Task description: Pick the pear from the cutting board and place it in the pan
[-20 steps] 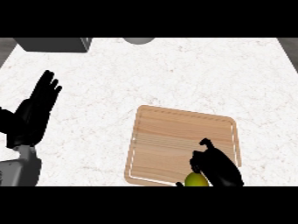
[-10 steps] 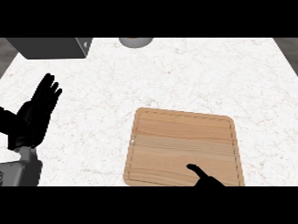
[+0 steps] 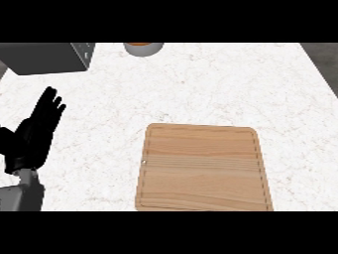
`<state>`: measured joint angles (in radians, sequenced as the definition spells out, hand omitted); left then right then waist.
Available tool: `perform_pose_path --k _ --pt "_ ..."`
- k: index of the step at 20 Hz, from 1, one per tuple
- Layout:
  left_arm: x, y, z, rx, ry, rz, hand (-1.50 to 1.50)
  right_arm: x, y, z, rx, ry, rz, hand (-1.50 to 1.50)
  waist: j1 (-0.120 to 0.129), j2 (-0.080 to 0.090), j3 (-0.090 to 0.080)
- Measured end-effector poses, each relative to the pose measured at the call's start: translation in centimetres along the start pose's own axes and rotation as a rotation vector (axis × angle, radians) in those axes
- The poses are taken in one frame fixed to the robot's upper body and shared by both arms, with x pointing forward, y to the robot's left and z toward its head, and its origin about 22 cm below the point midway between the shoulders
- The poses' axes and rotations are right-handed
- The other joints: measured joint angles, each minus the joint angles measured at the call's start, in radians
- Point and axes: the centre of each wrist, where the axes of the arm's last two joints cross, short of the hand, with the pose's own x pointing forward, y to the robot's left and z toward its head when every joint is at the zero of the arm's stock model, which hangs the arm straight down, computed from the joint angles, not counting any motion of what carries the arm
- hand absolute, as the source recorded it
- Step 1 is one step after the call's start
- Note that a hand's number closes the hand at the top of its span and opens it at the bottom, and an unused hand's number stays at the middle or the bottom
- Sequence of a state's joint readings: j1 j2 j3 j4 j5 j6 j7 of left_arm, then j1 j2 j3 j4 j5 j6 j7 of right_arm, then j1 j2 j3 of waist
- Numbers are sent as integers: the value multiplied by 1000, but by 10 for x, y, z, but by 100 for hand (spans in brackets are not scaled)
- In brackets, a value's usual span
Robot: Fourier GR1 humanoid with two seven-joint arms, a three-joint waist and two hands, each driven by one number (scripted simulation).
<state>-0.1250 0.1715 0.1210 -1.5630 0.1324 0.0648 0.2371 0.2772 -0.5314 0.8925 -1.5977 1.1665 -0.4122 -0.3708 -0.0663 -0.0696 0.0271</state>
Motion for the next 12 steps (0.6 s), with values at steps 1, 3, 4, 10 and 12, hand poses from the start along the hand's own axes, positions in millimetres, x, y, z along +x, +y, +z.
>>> perform_pose_path --k 1,3,4,10,12 --pt "-1 1 0 4 2 0 0 6 5 7 -10 -21 -3 150 -5 1 0" --pt "-1 2 1 12 0 3 0 12 16 22 -17 -30 -3 150 -15 6 3" --pt "-1 4 1 17 1 2 0 15 21 29 -19 -30 -2 150 -19 8 4" --pt "-3 6 2 31 3 8 0 29 42 63 -75 -84 18 150 -23 20 0" --pt "-3 6 3 31 1 13 0 28 47 72 -89 -72 24 150 -17 25 -1"
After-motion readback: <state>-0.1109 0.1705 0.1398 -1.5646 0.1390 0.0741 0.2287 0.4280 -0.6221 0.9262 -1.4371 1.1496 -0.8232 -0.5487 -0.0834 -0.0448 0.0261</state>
